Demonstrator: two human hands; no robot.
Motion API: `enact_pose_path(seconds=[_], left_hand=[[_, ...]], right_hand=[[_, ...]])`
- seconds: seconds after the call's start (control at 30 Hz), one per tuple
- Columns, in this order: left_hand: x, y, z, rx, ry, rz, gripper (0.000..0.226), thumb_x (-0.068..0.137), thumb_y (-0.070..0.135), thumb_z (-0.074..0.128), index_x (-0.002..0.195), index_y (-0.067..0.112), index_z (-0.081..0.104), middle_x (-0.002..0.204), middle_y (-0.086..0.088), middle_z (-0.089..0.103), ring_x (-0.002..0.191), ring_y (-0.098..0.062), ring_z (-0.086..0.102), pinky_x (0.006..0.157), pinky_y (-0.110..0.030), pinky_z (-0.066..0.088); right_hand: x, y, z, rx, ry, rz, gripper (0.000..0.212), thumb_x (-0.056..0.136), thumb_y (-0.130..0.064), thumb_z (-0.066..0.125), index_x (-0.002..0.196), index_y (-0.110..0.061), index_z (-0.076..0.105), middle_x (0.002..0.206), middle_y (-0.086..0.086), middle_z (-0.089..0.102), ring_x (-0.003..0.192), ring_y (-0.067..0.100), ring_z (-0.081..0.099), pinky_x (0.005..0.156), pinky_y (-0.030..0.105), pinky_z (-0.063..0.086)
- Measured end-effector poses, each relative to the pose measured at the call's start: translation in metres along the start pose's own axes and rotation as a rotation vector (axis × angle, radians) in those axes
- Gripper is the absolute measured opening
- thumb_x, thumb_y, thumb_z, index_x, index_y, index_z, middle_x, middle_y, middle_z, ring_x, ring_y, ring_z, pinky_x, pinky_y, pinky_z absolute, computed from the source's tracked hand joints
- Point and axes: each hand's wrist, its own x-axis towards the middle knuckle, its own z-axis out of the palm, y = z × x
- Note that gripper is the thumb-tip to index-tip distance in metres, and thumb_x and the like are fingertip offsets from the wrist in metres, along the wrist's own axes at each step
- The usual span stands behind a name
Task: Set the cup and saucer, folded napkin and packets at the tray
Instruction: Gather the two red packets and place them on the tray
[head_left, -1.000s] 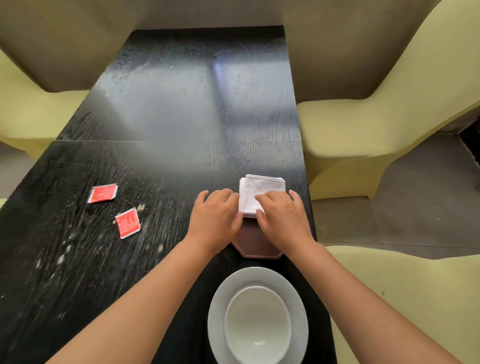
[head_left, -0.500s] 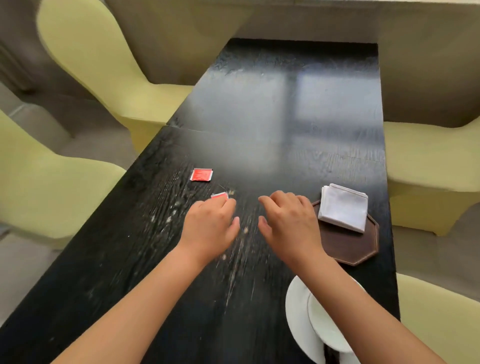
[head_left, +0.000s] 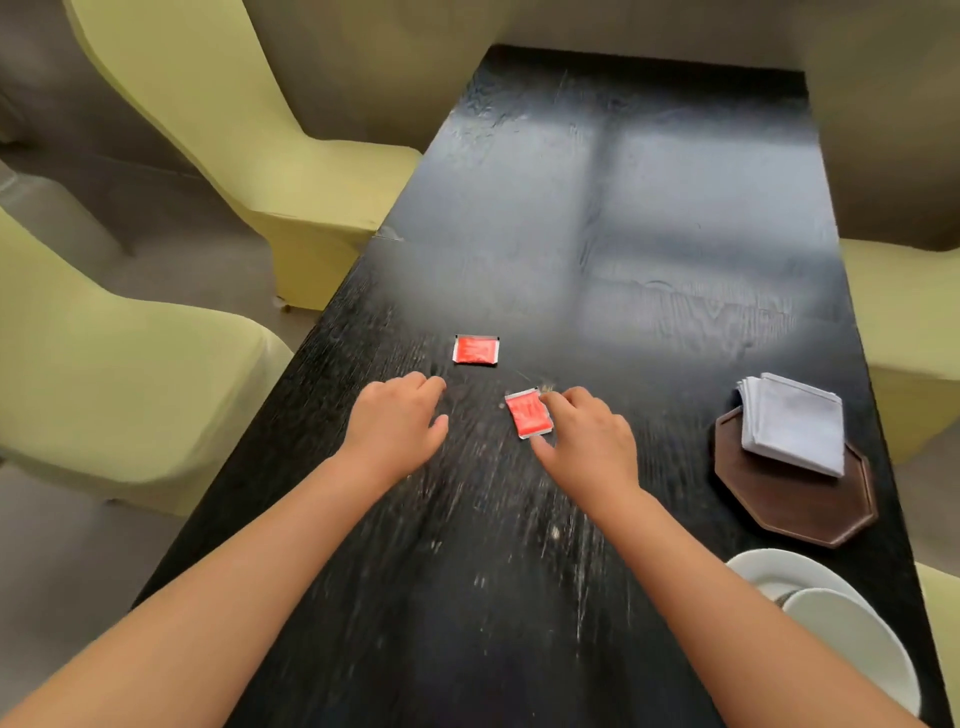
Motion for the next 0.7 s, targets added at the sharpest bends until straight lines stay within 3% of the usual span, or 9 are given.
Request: enact_pose_path(seconds=[0.47, 0.63, 0.7], left_hand=[[0.100, -0.024, 0.068, 0.121, -0.130, 0.149, 0.038, 0.088, 0.032, 0.051, 0.120, 0.011, 0.048, 0.121, -0.009, 0.054, 0.109, -0.028, 0.053, 0.086, -0.039, 0.040], [0.121, -0.018, 0.096, 0.049, -0.186, 0.050, 0.059, 0.090, 0.030, 0.052, 0.143, 0.018, 0.029, 0.152, -0.012, 0.027, 0.140, -0.025, 0.026, 0.102, -0.045, 0.033], [0.125, -0.016, 0.103, 0.045, -0.206, 0.048, 0.058, 0.092, 0.029, 0.049, 0.144, 0.020, 0.026, 0.155, -0.011, 0.022, 0.142, -0.024, 0.022, 0.105, -0.046, 0.031]], right_hand=[[0.065, -0.008, 0.057, -0.087, -0.040, 0.106, 0.030, 0.087, -0.033, 0.051, 0.111, -0.014, 0.052, 0.115, 0.008, 0.054, 0.104, 0.030, 0.050, 0.075, 0.036, 0.033], [0.072, -0.002, 0.073, -0.126, -0.022, 0.121, 0.025, 0.086, -0.032, 0.053, 0.103, -0.013, 0.054, 0.111, 0.008, 0.056, 0.102, 0.029, 0.050, 0.079, 0.038, 0.034], [0.073, 0.000, 0.076, -0.130, 0.002, 0.118, 0.022, 0.086, -0.030, 0.053, 0.099, -0.012, 0.055, 0.108, 0.008, 0.057, 0.099, 0.029, 0.051, 0.077, 0.037, 0.033]])
